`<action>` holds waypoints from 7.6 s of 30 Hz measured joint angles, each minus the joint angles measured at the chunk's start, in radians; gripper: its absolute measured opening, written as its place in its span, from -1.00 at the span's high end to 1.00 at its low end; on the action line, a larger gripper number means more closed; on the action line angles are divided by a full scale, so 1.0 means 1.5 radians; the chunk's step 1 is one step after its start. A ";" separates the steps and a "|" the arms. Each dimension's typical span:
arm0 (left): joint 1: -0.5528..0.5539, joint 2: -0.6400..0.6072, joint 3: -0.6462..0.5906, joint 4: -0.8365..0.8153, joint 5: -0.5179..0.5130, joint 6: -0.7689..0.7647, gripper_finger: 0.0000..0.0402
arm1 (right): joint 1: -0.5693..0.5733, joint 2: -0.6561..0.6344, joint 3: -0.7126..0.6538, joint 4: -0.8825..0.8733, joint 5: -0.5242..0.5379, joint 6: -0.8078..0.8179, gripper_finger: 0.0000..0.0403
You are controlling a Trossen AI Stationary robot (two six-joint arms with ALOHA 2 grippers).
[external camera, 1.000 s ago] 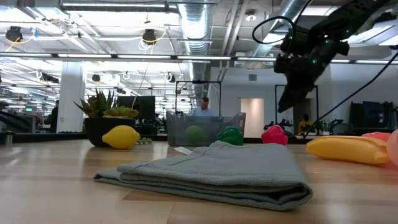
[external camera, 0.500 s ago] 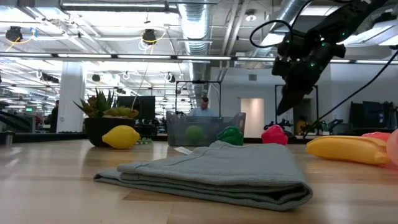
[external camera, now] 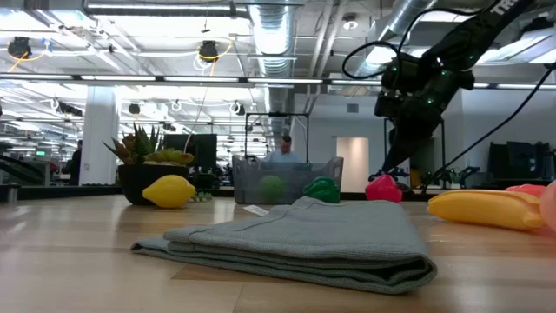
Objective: Pick and placing Produce into tupperware
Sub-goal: Put the apple into the black bin
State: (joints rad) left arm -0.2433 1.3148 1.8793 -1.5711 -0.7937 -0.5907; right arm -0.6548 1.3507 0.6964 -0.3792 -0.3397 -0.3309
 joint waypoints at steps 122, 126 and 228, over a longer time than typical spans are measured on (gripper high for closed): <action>0.000 0.000 0.000 0.000 -0.022 -0.003 -0.44 | 0.016 -0.057 0.000 -0.023 0.017 0.101 -0.54; 0.000 0.000 0.000 0.000 -0.022 -0.003 -0.44 | 0.016 -0.090 0.000 -0.022 0.016 0.117 -0.54; 0.000 0.000 0.000 0.000 -0.023 -0.007 -0.44 | 0.137 0.160 0.211 0.183 -0.018 0.186 -0.54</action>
State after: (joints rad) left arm -0.2435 1.3144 1.8797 -1.5711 -0.8282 -0.6018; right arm -0.4496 1.5914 1.0126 -0.1040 -0.3664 -0.0525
